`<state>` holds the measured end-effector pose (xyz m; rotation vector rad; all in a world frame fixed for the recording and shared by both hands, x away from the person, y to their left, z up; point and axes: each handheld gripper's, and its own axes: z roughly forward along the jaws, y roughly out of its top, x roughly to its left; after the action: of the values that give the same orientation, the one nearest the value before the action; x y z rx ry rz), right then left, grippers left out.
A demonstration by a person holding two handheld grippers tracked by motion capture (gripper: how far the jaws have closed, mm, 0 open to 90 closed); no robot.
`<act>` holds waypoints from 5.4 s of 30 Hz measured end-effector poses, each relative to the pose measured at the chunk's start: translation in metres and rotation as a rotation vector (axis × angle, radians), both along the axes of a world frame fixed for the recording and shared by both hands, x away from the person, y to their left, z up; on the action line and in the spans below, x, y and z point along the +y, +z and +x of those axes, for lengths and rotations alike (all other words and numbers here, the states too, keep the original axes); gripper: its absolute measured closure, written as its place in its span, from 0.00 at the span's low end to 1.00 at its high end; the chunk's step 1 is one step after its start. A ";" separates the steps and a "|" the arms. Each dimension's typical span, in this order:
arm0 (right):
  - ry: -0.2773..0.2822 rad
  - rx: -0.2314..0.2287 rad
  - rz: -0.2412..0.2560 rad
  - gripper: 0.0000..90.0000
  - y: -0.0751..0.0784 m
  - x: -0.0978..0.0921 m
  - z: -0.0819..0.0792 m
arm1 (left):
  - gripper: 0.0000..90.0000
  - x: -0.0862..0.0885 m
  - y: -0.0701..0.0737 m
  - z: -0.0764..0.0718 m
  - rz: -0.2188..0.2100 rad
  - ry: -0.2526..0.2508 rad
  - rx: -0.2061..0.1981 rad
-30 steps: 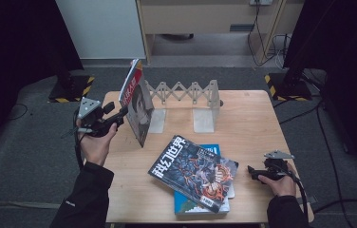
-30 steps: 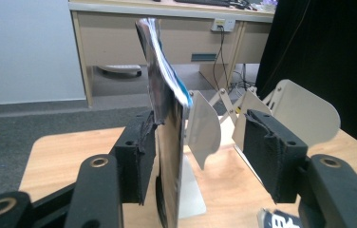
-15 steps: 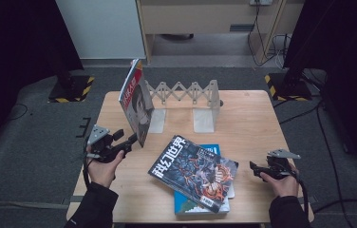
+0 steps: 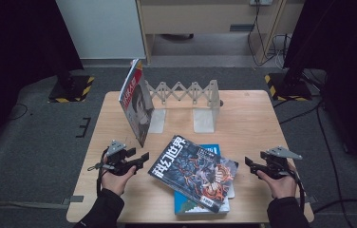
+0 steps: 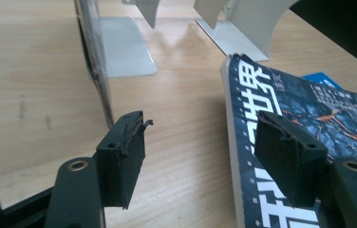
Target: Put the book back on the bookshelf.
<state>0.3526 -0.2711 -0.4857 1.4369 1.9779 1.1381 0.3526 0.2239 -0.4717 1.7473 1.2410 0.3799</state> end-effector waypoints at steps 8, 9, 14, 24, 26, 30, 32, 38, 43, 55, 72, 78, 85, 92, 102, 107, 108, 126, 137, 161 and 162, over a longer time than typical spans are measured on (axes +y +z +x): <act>0.048 -0.031 0.047 0.35 0.013 0.013 -0.007 | 0.35 -0.013 -0.014 0.001 -0.018 -0.081 0.081; 0.058 -0.031 0.048 0.35 0.013 0.015 -0.008 | 0.35 -0.014 -0.016 0.001 -0.021 -0.087 0.089; 0.086 -0.025 0.063 0.34 0.013 0.025 -0.009 | 0.34 -0.023 -0.027 0.001 0.002 -0.121 0.139; 0.136 0.013 0.044 0.31 0.001 0.043 -0.009 | 0.27 -0.031 -0.036 0.004 -0.044 -0.168 0.176; 0.143 0.021 0.041 0.30 -0.001 0.045 -0.009 | 0.26 -0.033 -0.038 0.004 -0.076 -0.181 0.202; 0.150 0.040 0.026 0.30 -0.006 0.047 -0.008 | 0.26 -0.037 -0.040 0.005 -0.097 -0.224 0.220; 0.156 0.051 0.019 0.30 -0.009 0.049 -0.007 | 0.26 -0.039 -0.041 0.005 -0.111 -0.242 0.234; 0.160 0.061 0.019 0.29 -0.013 0.052 -0.006 | 0.26 -0.040 -0.044 0.007 -0.144 -0.253 0.260; 0.160 0.059 0.026 0.29 -0.015 0.051 -0.006 | 0.30 -0.039 -0.039 0.006 -0.129 -0.253 0.257; 0.141 0.044 0.021 0.31 -0.020 0.048 -0.006 | 0.52 -0.035 -0.019 -0.007 -0.266 -0.320 0.220; 0.129 0.039 0.032 0.30 -0.020 0.046 -0.006 | 0.64 -0.048 -0.018 0.001 -0.317 -0.331 0.335; 0.128 0.044 0.043 0.29 -0.019 0.044 -0.005 | 0.69 -0.049 -0.010 0.000 -0.330 -0.327 0.332; 0.130 0.045 0.034 0.29 -0.017 0.041 -0.004 | 0.76 -0.053 0.007 -0.003 -0.338 -0.318 0.318; 0.105 0.039 0.031 0.29 -0.015 0.031 -0.004 | 0.81 -0.056 0.025 -0.005 -0.338 -0.315 0.302; 0.054 0.042 0.014 0.29 -0.014 0.012 -0.001 | 0.88 -0.064 0.050 -0.001 -0.372 -0.305 0.292; 0.026 0.049 0.002 0.29 -0.015 0.001 0.001 | 0.90 -0.069 0.060 0.000 -0.393 -0.308 0.274; 0.021 0.053 0.003 0.29 -0.016 -0.001 0.001 | 0.91 -0.070 0.063 0.000 -0.392 -0.307 0.270; -0.007 0.095 -0.052 0.27 -0.026 -0.016 0.007 | 0.91 -0.080 0.127 0.007 -0.372 -0.314 0.121; -0.023 0.167 -0.135 0.22 -0.040 -0.024 0.012 | 0.91 -0.060 0.160 0.017 -0.330 -0.235 0.032; -0.018 0.136 -0.162 0.06 -0.052 -0.021 0.012 | 0.91 -0.008 0.221 0.031 -0.227 -0.045 -0.108; -0.018 0.133 -0.160 0.06 -0.052 -0.021 0.012 | 0.91 -0.006 0.222 0.032 -0.223 -0.038 -0.110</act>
<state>0.3649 -0.2925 -0.5381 1.4760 2.0892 0.8749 0.3844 0.2181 -0.2493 1.5373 1.1251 0.2995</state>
